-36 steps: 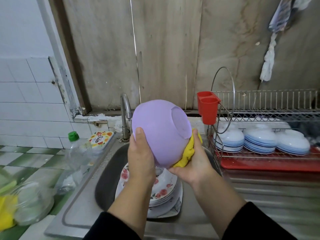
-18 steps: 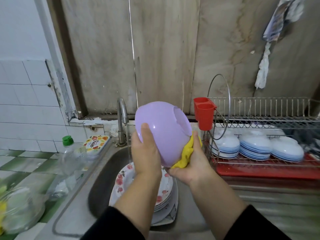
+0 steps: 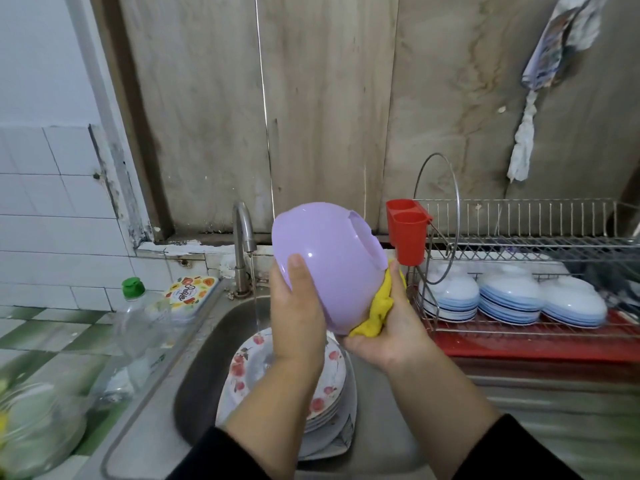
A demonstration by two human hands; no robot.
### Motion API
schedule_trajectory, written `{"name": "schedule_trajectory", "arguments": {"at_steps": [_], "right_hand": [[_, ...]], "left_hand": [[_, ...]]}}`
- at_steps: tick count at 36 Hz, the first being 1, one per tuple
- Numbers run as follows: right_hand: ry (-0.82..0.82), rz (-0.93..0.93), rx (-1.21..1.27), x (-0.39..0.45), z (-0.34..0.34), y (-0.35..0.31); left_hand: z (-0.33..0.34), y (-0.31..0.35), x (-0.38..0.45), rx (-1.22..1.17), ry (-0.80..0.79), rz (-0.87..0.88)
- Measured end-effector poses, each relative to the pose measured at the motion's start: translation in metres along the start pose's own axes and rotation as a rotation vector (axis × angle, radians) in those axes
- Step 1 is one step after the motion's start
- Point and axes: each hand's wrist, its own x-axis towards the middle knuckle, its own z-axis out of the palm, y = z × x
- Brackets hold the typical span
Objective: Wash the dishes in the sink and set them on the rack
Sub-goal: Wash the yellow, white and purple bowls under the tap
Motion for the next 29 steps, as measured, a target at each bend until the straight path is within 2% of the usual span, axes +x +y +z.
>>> {"name": "schedule_trajectory", "arguments": {"at_steps": [3, 5, 7, 10, 12, 13, 15, 17, 19, 20, 23, 26, 29], "right_hand": [[-0.039, 0.02, -0.079, 0.002, -0.008, -0.018], [-0.059, 0.021, -0.133, 0.003, -0.009, -0.029], [-0.072, 0.013, -0.115, 0.003, -0.004, -0.029], [-0.04, -0.017, -0.039, 0.006, 0.008, -0.006], [-0.034, -0.02, 0.014, 0.008, 0.013, 0.008], [-0.017, -0.019, 0.028, 0.008, 0.013, 0.01], [-0.004, -0.022, 0.026, 0.008, 0.01, 0.005], [-0.039, -0.04, -0.01, 0.005, 0.005, -0.009], [-0.062, -0.043, -0.085, 0.003, 0.001, -0.022], [-0.058, -0.038, -0.103, 0.002, 0.001, -0.026], [-0.051, 0.0, -0.076, 0.002, 0.008, -0.018], [-0.035, 0.001, -0.032, 0.003, 0.01, 0.0], [-0.043, 0.006, -0.03, -0.001, 0.007, 0.003]], "left_hand": [[-0.012, 0.009, 0.023, -0.194, -0.157, -0.241], [-0.018, 0.02, 0.044, -0.261, -0.139, -0.348], [-0.015, 0.032, 0.053, -0.199, -0.034, -0.306], [-0.001, 0.034, 0.041, -0.049, 0.114, -0.116], [0.002, 0.021, 0.022, 0.069, 0.114, 0.047], [0.002, 0.016, 0.011, 0.076, 0.058, 0.079], [-0.003, 0.009, 0.007, -0.005, -0.109, 0.036], [-0.012, 0.013, 0.021, -0.149, -0.26, -0.142], [-0.02, 0.023, 0.044, -0.317, -0.261, -0.316], [-0.021, 0.028, 0.053, -0.35, -0.216, -0.341], [-0.014, 0.034, 0.054, -0.272, -0.079, -0.268], [-0.009, 0.021, 0.032, -0.202, 0.013, -0.114], [-0.014, 0.015, 0.013, -0.193, -0.097, -0.06]]}}
